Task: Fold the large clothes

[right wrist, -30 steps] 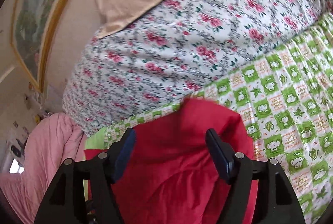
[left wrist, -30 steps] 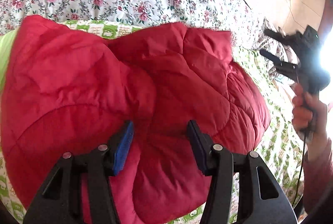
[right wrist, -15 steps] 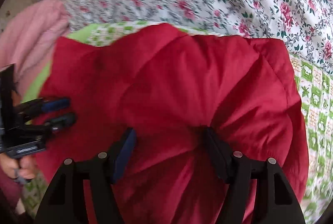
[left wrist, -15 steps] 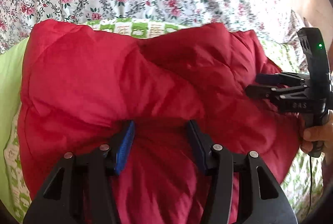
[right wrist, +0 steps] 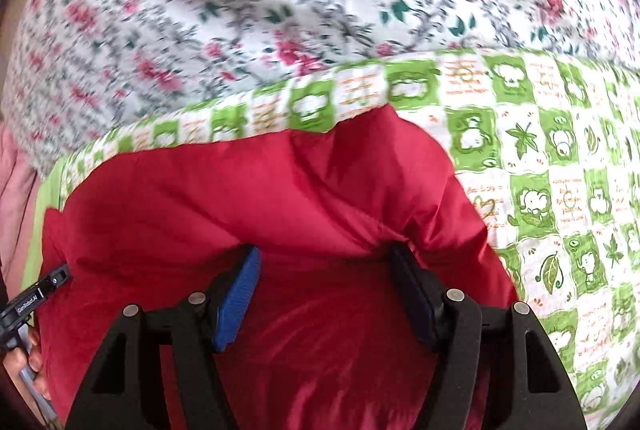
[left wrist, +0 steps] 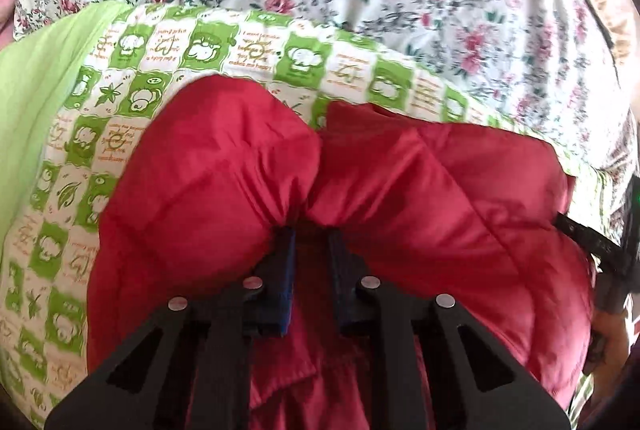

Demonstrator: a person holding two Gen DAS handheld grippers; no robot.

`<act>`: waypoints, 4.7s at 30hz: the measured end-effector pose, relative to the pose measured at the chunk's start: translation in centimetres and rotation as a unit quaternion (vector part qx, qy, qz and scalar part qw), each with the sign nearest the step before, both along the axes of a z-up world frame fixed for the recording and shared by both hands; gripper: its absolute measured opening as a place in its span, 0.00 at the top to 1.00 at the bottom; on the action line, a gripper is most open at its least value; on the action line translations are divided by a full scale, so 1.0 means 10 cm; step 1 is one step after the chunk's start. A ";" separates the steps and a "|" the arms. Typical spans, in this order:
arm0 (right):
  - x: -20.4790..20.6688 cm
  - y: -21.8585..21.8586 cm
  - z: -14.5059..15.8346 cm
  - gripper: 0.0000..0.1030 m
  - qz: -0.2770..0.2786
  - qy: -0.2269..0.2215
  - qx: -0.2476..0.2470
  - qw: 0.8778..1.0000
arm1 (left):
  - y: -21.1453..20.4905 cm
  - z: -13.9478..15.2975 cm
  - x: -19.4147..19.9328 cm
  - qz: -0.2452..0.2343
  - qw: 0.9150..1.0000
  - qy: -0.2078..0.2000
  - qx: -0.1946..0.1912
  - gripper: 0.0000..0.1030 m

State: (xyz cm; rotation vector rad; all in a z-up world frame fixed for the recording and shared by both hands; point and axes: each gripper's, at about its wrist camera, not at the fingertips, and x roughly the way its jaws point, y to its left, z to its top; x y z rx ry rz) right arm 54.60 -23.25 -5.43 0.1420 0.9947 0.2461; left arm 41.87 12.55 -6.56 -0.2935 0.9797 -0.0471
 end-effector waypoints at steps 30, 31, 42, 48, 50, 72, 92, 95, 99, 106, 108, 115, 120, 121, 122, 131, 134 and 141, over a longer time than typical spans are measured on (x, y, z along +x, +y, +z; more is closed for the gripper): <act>-0.63 -0.54 0.59 0.24 0.009 -0.012 0.052 0.999 | 0.62 0.52 -1.25 0.020 0.997 -0.045 -0.059 0.36; -0.67 -0.58 0.61 0.24 0.009 -0.012 0.049 0.999 | 0.68 0.49 -1.28 0.025 0.997 -0.042 -0.064 0.36; -0.86 -0.99 0.56 0.21 -0.003 0.011 0.058 0.998 | 0.86 0.36 -1.37 0.014 0.994 -0.025 -0.110 0.32; -0.92 -1.15 0.43 0.18 -0.003 0.032 0.076 0.997 | 0.77 0.27 -1.28 -0.010 0.994 -0.013 -0.110 0.20; -0.91 -1.18 0.35 0.18 -0.004 0.046 0.089 0.995 | 0.77 0.23 -1.24 -0.013 0.993 -0.008 -0.115 0.20; -0.85 -1.19 0.15 0.11 0.001 0.080 0.131 0.988 | 0.88 -0.01 -1.12 -0.018 0.984 0.004 -0.179 0.11; -0.55 -1.25 -0.27 0.00 0.044 0.173 0.246 0.953 | 0.91 -0.40 -0.80 -0.046 0.942 0.060 -0.328 0.00; -0.51 -1.12 -0.28 0.01 0.079 0.183 0.249 0.948 | 0.83 -0.38 -0.76 -0.052 0.942 0.050 -0.327 0.02; -0.54 -0.98 -0.29 0.17 0.104 0.190 0.260 0.941 | 0.75 -0.30 -0.78 -0.073 0.950 0.032 -0.301 0.30; -0.73 -1.05 -0.17 0.50 0.101 0.162 0.290 0.938 | 0.69 -0.01 -0.96 -0.093 0.955 -0.005 -0.281 0.54; -0.83 -1.04 -0.06 0.54 0.102 0.153 0.289 0.940 | 0.69 0.08 -1.01 -0.095 0.956 -0.015 -0.277 0.58; -1.21 -0.94 0.35 0.59 0.111 0.119 0.300 0.940 | 0.71 0.52 -1.46 -0.118 0.956 -0.051 -0.264 0.59; -1.73 -0.97 0.50 0.60 0.116 0.108 0.313 0.936 | 0.82 0.62 -1.94 -0.127 0.954 -0.061 -0.263 0.59; -1.84 -0.96 0.50 0.60 0.115 0.109 0.315 0.936 | 0.84 0.62 -2.05 -0.128 0.954 -0.060 -0.264 0.59; -1.94 -0.96 0.49 0.60 0.114 0.111 0.318 0.935 | 0.84 0.60 -2.13 -0.128 0.954 -0.059 -0.264 0.59; -2.36 -1.05 0.16 0.59 0.074 0.135 0.334 0.930 | 0.87 0.27 -2.41 -0.097 0.957 -0.031 -0.273 0.59; -2.36 -1.06 0.11 0.56 0.064 0.129 0.314 0.939 | 0.86 0.16 -2.40 -0.074 0.965 -0.026 -0.251 0.56; -2.32 -1.02 0.02 0.43 0.054 0.118 0.284 0.950 | 0.88 -0.11 -2.37 -0.048 0.971 -0.008 -0.233 0.40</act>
